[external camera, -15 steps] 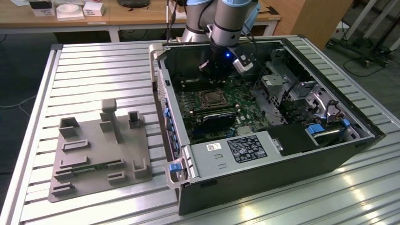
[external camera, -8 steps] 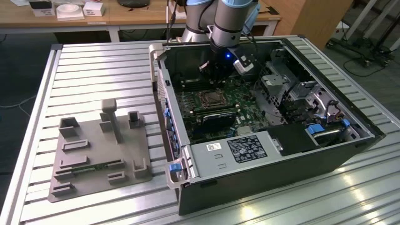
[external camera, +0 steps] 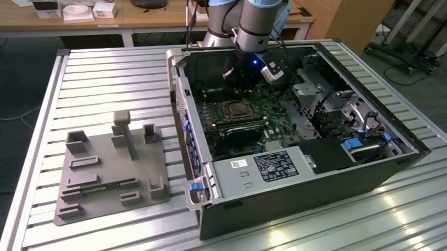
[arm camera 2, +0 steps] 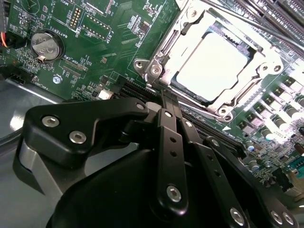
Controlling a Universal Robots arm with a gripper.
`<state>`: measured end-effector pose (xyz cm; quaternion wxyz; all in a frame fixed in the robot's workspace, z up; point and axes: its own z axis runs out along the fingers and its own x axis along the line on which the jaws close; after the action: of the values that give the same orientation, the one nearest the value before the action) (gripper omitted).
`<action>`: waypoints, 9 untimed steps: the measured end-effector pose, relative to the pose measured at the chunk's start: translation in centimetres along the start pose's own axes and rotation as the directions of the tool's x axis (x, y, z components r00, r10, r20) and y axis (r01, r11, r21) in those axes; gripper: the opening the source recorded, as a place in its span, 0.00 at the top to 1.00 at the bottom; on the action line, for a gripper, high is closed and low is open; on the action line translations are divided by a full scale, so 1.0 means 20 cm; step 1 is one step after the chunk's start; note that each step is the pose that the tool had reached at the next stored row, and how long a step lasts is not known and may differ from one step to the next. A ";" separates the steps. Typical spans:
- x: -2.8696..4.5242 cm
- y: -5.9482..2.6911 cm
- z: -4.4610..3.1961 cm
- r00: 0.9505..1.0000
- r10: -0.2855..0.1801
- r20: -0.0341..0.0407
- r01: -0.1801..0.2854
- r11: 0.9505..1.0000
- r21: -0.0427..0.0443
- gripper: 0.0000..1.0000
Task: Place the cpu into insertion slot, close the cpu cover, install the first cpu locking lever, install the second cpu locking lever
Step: 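Install the first cpu locking lever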
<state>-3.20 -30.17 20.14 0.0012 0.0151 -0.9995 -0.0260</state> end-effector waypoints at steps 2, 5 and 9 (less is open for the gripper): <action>0.000 0.001 -0.006 1.000 0.000 0.000 0.000 1.000 0.000 0.90; 0.000 0.001 -0.006 1.000 0.000 0.000 0.000 1.000 0.000 0.90; -0.001 -0.001 -0.004 1.000 0.000 0.000 0.000 1.000 0.003 0.90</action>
<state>-3.18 -30.20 20.21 0.0012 0.0151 -0.9996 -0.0243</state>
